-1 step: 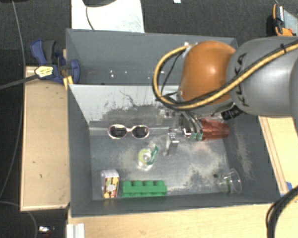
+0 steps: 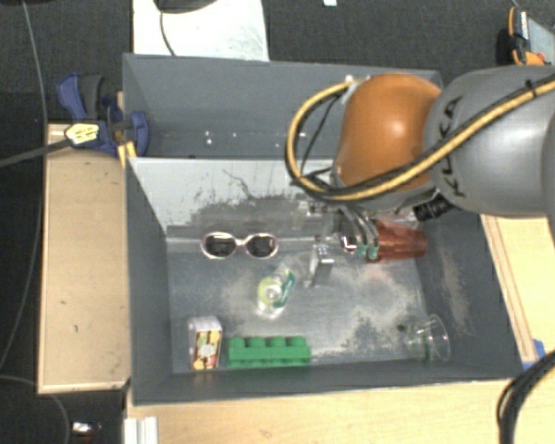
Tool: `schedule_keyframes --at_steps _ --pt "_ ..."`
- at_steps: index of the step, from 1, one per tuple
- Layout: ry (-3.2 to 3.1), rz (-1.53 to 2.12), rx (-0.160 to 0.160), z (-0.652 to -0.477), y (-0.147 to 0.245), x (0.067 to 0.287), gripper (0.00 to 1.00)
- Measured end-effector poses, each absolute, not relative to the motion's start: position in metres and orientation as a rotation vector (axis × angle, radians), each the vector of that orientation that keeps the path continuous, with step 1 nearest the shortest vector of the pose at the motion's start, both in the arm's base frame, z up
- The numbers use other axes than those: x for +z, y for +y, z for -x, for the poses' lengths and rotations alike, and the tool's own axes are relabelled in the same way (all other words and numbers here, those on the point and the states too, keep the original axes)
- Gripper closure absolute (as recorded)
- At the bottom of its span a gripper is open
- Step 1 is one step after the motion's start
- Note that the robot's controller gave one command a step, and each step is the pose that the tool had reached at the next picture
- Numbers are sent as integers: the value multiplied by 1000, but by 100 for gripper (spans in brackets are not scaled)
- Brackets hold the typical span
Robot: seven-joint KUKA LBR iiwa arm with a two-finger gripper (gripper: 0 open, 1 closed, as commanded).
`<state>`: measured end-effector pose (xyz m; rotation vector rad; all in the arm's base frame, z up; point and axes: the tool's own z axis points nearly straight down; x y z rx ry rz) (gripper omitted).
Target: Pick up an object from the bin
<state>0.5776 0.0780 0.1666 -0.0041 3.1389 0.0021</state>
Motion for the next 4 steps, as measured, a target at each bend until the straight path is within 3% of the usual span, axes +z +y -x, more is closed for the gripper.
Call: schedule_keyframes --at_steps 1,2,3,4 --pt "3081 640 4 -574 87 68 0" --pt "3049 730 2 -569 92 133 0" --pt "2931 1151 7 -560 97 99 0" --pt "2896 1201 3 -568 102 71 0"
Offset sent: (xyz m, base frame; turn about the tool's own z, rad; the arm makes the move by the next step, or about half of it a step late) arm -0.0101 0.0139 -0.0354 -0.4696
